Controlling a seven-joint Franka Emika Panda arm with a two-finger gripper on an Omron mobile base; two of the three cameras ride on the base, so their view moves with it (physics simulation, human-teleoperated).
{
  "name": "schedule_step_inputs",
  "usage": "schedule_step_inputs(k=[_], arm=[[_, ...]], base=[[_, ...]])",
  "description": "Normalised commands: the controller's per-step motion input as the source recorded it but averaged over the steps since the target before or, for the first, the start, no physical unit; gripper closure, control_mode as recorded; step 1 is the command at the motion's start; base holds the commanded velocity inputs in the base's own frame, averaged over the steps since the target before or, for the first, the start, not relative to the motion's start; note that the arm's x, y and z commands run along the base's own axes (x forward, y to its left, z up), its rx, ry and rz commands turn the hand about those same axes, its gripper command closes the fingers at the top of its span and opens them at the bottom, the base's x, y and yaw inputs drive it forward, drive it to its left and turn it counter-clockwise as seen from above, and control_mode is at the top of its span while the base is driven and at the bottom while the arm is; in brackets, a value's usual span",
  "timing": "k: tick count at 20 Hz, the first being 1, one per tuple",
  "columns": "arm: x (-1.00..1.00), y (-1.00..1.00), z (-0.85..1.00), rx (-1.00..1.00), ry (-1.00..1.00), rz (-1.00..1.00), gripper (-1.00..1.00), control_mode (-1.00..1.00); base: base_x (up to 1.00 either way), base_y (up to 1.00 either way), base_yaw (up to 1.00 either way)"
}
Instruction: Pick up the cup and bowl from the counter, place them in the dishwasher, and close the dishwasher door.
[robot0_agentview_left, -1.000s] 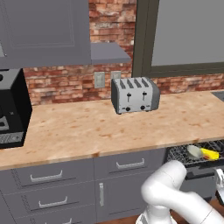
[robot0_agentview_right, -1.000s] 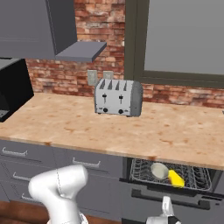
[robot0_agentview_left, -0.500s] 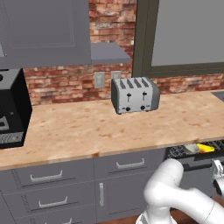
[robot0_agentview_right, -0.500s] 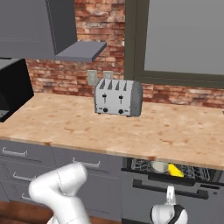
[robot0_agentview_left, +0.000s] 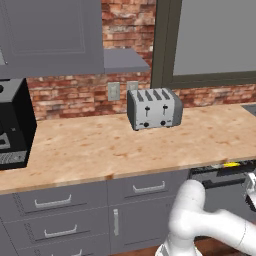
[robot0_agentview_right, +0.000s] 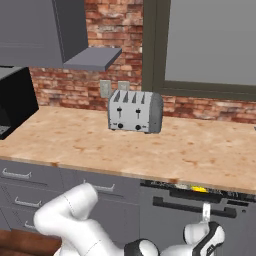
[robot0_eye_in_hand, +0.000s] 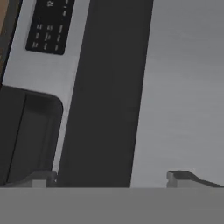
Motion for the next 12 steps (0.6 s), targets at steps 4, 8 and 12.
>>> schedule_step_inputs(k=[4, 8, 12], arm=[[0.71, -0.18, -0.5, 0.03, -0.16, -0.01, -1.0, -1.0], [0.72, -0.15, -0.58, 0.03, -0.15, -0.02, -1.0, -1.0], [0.73, -0.13, -0.66, 0.03, -0.14, -0.01, -1.0, -1.0]], base=[[0.0, 0.0, 0.0], [0.0, 0.0, 0.0], [0.0, 0.0, 0.0]])
